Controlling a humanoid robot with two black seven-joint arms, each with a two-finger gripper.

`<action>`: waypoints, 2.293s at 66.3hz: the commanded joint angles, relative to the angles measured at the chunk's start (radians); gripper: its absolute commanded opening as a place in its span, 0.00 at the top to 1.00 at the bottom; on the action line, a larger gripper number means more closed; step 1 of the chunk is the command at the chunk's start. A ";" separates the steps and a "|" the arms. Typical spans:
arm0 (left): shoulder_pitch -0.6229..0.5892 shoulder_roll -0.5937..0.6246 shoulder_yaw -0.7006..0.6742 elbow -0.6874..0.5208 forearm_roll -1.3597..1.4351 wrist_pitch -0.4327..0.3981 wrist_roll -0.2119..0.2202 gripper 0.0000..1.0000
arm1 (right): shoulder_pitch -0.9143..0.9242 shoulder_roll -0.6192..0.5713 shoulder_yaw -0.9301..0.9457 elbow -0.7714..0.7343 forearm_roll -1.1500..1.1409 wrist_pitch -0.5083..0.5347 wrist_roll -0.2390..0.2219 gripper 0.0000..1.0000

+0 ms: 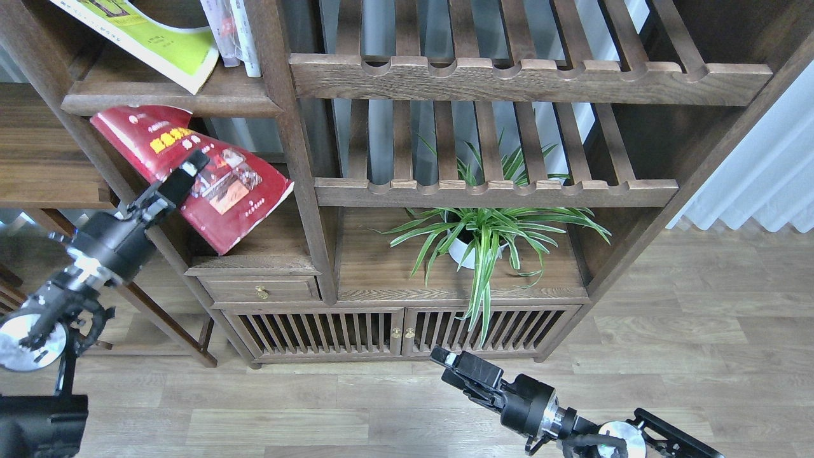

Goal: Organize books on shelf
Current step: 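Push the red book onto the upper shelf with the left gripper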

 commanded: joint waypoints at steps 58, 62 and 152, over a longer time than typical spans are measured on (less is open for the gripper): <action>-0.422 0.087 -0.004 0.159 -0.010 0.000 0.000 0.95 | 0.000 0.004 -0.003 0.000 0.000 0.000 0.000 0.01; -0.442 0.089 -0.002 0.164 -0.010 0.000 0.000 0.95 | 0.000 0.004 -0.003 0.000 0.001 0.000 0.000 0.01; -0.456 0.313 0.070 0.321 0.086 0.000 0.000 0.95 | 0.000 0.024 -0.006 0.002 0.000 0.000 0.000 0.01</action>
